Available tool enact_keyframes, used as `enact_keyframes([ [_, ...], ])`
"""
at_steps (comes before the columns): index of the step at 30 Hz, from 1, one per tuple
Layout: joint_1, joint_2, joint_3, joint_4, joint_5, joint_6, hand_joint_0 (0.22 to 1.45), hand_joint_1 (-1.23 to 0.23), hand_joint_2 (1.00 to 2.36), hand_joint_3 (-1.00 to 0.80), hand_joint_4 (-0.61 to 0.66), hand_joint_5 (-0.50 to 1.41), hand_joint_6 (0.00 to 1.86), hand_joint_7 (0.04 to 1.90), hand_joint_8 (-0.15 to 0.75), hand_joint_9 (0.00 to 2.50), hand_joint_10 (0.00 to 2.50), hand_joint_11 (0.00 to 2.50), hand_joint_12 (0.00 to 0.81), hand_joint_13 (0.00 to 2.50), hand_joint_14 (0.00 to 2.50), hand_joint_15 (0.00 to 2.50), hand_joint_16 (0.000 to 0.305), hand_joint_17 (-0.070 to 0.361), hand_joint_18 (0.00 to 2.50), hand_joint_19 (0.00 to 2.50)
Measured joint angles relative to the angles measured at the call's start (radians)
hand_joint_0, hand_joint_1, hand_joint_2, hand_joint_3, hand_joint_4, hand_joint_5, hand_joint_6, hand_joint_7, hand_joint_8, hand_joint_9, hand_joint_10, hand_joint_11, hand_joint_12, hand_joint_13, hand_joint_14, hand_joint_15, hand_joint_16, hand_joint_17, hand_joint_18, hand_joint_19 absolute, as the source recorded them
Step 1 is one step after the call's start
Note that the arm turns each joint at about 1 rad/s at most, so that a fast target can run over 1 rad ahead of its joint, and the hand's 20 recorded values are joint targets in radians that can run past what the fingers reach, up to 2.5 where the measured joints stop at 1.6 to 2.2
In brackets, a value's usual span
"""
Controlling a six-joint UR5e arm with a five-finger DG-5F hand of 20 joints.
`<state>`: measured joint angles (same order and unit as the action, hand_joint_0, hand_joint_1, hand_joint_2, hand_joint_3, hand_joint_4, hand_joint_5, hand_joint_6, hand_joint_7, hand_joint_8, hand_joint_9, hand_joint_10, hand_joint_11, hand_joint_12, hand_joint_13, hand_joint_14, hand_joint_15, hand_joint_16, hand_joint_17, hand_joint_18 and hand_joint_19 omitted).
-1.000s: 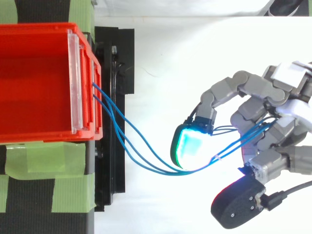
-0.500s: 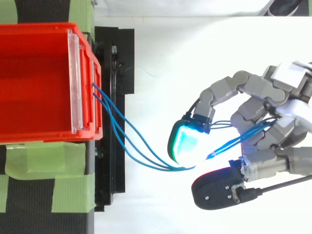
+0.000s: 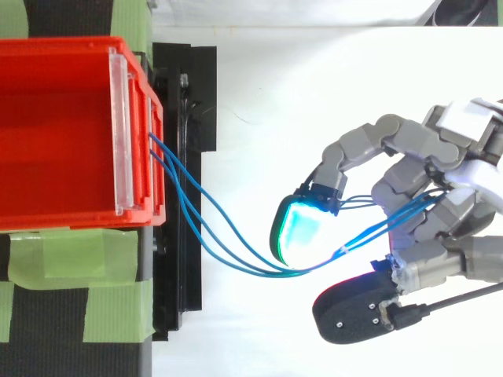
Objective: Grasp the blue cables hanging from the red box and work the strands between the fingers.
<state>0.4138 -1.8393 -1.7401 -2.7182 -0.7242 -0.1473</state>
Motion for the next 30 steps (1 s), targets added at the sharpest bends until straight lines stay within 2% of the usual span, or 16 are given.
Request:
enact_keyframes([
  [2,0.0,0.0,0.0,0.0,0.0,0.0,0.96,-0.82,1.01,-0.19,0.32,-0.22,1.06,0.78,0.492,1.27,2.5,2.46,0.646,1.79,2.5,1.41,0.248,0.186,2.42,0.51],
  [9,0.0,0.0,0.0,0.0,0.0,0.0,0.97,-0.79,1.01,-0.21,0.33,-0.2,1.08,0.77,0.492,1.27,2.5,2.46,0.646,1.79,2.5,1.41,0.248,0.186,2.42,0.51],
  [10,0.0,0.0,0.0,0.0,0.0,0.0,0.96,-0.78,1.01,-0.24,0.33,-0.19,1.08,0.76,0.492,1.27,2.5,2.46,0.646,1.79,2.5,1.41,0.248,0.186,2.42,0.51],
  [12,0.0,0.0,0.0,0.0,0.0,0.0,0.88,-0.78,1.01,-0.44,0.31,-0.19,1.04,0.8,0.492,1.27,2.5,2.46,0.646,1.79,2.5,1.41,0.248,0.186,2.42,0.51],
  [14,0.0,0.0,0.0,0.0,0.0,0.0,0.82,-0.78,1.01,-0.71,0.31,-0.19,1.0,0.82,0.492,1.27,2.5,2.46,0.646,1.79,2.5,1.41,0.248,0.186,2.42,0.51],
  [16,0.0,0.0,0.0,0.0,0.0,0.0,0.8,-0.78,1.01,-0.76,0.31,-0.19,0.99,0.82,0.492,1.27,2.5,2.46,0.646,1.79,2.5,1.41,0.248,0.186,2.42,0.51],
  [18,0.0,0.0,0.0,0.0,0.0,0.0,0.8,-0.79,1.01,-0.74,0.31,-0.19,0.98,0.82,0.492,1.27,2.5,2.46,0.646,1.79,2.5,1.41,0.248,0.186,2.42,0.51],
  [20,0.0,0.0,0.0,0.0,-0.001,0.0,0.81,-0.8,1.01,-0.6,0.31,-0.2,0.96,0.84,0.492,1.27,2.5,2.46,0.646,1.79,2.5,1.41,0.248,0.186,2.42,0.51],
  [22,0.0,0.0,0.0,0.0,-0.001,0.0,0.81,-0.8,1.01,-0.55,0.31,-0.2,0.94,0.85,0.492,1.27,2.5,2.46,0.646,1.79,2.5,1.41,0.248,0.186,2.42,0.51],
  [24,0.0,0.0,0.0,0.0,0.0,0.0,0.82,-0.8,1.01,-0.42,0.32,-0.2,0.95,0.83,0.492,1.27,2.5,2.46,0.646,1.79,2.5,1.41,0.248,0.186,2.42,0.51],
  [26,0.0,0.0,0.0,0.0,0.0,0.0,0.89,-0.81,1.01,-0.23,0.35,-0.21,1.02,0.79,0.492,1.27,2.5,2.46,0.646,1.79,2.5,1.41,0.248,0.186,2.42,0.51],
  [30,0.0,0.0,0.0,0.0,-0.001,0.0,0.91,-0.81,1.0,-0.18,0.36,-0.21,1.03,0.77,0.492,1.27,2.5,2.46,0.646,1.79,2.5,1.41,0.248,0.186,2.42,0.51],
])
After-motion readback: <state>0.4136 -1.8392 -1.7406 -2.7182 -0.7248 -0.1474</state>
